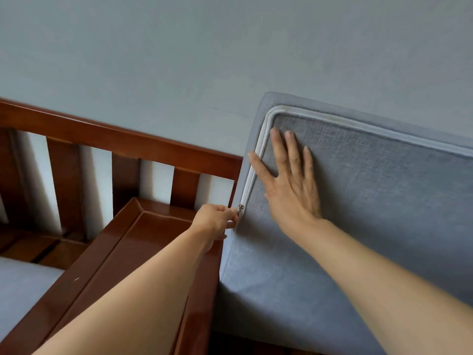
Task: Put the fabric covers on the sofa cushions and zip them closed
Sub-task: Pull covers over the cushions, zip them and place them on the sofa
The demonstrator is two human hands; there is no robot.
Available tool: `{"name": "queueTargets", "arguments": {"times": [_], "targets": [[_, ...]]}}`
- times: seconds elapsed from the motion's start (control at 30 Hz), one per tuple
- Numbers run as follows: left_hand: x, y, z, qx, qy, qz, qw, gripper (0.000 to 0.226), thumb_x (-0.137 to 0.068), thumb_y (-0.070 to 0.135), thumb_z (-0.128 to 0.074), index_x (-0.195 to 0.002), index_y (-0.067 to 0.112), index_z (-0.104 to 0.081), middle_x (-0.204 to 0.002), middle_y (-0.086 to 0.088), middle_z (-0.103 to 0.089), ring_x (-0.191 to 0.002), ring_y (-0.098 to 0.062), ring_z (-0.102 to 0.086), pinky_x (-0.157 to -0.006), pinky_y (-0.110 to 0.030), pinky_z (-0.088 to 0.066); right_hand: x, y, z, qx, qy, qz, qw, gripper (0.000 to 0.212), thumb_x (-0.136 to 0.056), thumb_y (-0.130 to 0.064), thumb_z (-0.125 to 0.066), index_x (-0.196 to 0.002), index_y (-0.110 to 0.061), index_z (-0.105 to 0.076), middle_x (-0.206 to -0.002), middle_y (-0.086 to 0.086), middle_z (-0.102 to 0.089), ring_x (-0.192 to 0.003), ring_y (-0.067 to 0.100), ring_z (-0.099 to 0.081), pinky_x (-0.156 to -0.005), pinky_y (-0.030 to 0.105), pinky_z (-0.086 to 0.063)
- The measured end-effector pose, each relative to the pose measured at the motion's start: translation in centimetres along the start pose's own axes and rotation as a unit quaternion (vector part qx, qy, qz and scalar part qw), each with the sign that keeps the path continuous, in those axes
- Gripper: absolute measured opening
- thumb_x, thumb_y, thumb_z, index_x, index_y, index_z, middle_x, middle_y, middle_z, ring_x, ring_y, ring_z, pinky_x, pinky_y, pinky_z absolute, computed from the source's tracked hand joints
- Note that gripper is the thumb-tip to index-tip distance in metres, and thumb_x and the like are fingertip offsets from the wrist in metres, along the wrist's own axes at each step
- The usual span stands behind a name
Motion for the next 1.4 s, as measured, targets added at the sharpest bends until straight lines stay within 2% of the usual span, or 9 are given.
{"name": "queueTargets", "arguments": {"times": [0.23,0.5,0.67,0.77,0.87,0.93,1.03,1.2,1.4], "targets": [[-1.3,-3.0,-0.7,-0.012,0.013,0.018,1.000,0.030,-0.095,0.020,-0.053,-0.068,0.011,-0.061,-0.093,-0.008,-0.069,-0.084,-0.012,-0.066,-0.059,-0.027,-0.049,3.1,-1.7,-2.0,0.016,-0.009,0.026,0.999,0.070,-0.078,-0.011,-0.019,-0.143,-0.029,-0.036,-0.155,0.009,-0.006,-0.142,0.034,-0.008,-0.111,0.052,-0.012],[-2.3,-5.7,-0.8,-0.045,0.005,0.047,0.998,0.022,-0.094,0.017,-0.053,-0.073,0.012,-0.055,-0.086,-0.011,-0.063,-0.093,-0.033,-0.068,-0.053,-0.026,-0.050,5.2,-3.1,-3.6,0.029,-0.082,0.030,0.996,0.075,-0.079,-0.010,-0.031,-0.149,-0.031,-0.015,-0.155,0.006,0.017,-0.142,0.033,0.015,-0.114,0.052,0.002],[-2.8,-5.1,-0.7,-0.087,0.018,0.035,0.995,0.022,-0.093,0.017,-0.052,-0.096,0.000,-0.065,-0.084,-0.012,-0.066,-0.089,-0.031,-0.069,-0.058,-0.031,-0.052,4.9,-3.0,-3.7,0.021,-0.080,0.028,0.996,0.075,-0.078,-0.010,-0.033,-0.149,-0.031,-0.018,-0.155,0.006,0.014,-0.142,0.033,0.011,-0.114,0.052,0.001],[-2.4,-4.8,-0.5,-0.174,0.034,0.007,0.984,0.022,-0.093,0.022,-0.055,-0.078,0.011,-0.068,-0.087,-0.010,-0.070,-0.083,-0.025,-0.070,-0.066,-0.033,-0.054,5.0,-3.0,-3.4,0.018,-0.085,0.030,0.996,0.073,-0.078,-0.012,-0.032,-0.148,-0.031,-0.022,-0.155,0.006,0.012,-0.142,0.033,0.009,-0.114,0.052,-0.003],[-1.9,-3.6,-0.3,-0.228,0.048,-0.020,0.972,0.022,-0.093,0.023,-0.055,-0.073,0.022,-0.064,-0.090,-0.005,-0.069,-0.080,-0.022,-0.068,-0.070,-0.035,-0.056,4.8,-2.6,-2.7,0.001,-0.082,0.044,0.996,0.069,-0.077,-0.011,-0.027,-0.144,-0.027,-0.036,-0.156,0.008,-0.001,-0.143,0.032,-0.003,-0.112,0.052,-0.011],[-1.0,-1.8,-0.5,-0.261,0.030,-0.017,0.965,0.012,-0.092,0.022,-0.054,-0.099,0.020,-0.064,-0.102,-0.006,-0.067,-0.087,-0.023,-0.066,-0.079,-0.038,-0.056,4.4,-1.9,-1.6,-0.020,-0.075,0.048,0.996,0.067,-0.075,-0.011,-0.026,-0.137,-0.024,-0.048,-0.156,0.009,-0.018,-0.141,0.030,-0.016,-0.111,0.053,-0.023],[0.8,1.2,-0.9,-0.315,0.013,-0.010,0.949,0.036,-0.088,0.027,-0.060,-0.120,0.018,-0.047,-0.112,-0.006,-0.061,-0.098,-0.024,-0.061,-0.085,-0.041,-0.052,4.0,-1.0,0.9,-0.075,-0.093,0.046,0.992,0.064,-0.067,-0.009,-0.046,-0.130,-0.018,-0.057,-0.150,0.007,-0.036,-0.137,0.026,-0.030,-0.104,0.054,-0.037],[5.0,9.8,-2.9,-0.471,0.053,-0.094,0.875,0.021,-0.091,0.028,-0.055,-0.104,0.015,-0.044,-0.106,-0.002,-0.057,-0.096,-0.025,-0.059,-0.069,-0.032,-0.044,2.6,3.2,5.2,-0.126,-0.136,-0.054,0.981,0.075,-0.049,0.002,-0.056,-0.123,-0.009,-0.061,-0.136,0.016,-0.051,-0.122,0.036,-0.051,-0.092,0.054,-0.047],[8.3,18.5,-9.4,-0.552,0.058,-0.402,0.728,0.024,-0.074,0.018,-0.071,-0.094,0.017,-0.056,-0.101,-0.001,-0.054,-0.097,-0.023,-0.052,-0.073,-0.031,-0.041,2.5,12.4,7.8,-0.128,-0.141,-0.210,0.959,0.094,-0.044,0.009,-0.074,-0.133,-0.005,-0.048,-0.135,0.026,-0.043,-0.120,0.041,-0.045,-0.095,0.050,-0.047]]}}
Point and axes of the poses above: each hand's wrist, its own x-axis away from the middle knuckle, its own z-axis out of the back of the hand, y = z × x, the point moved 3 cm from there along -x, towards the middle knuckle
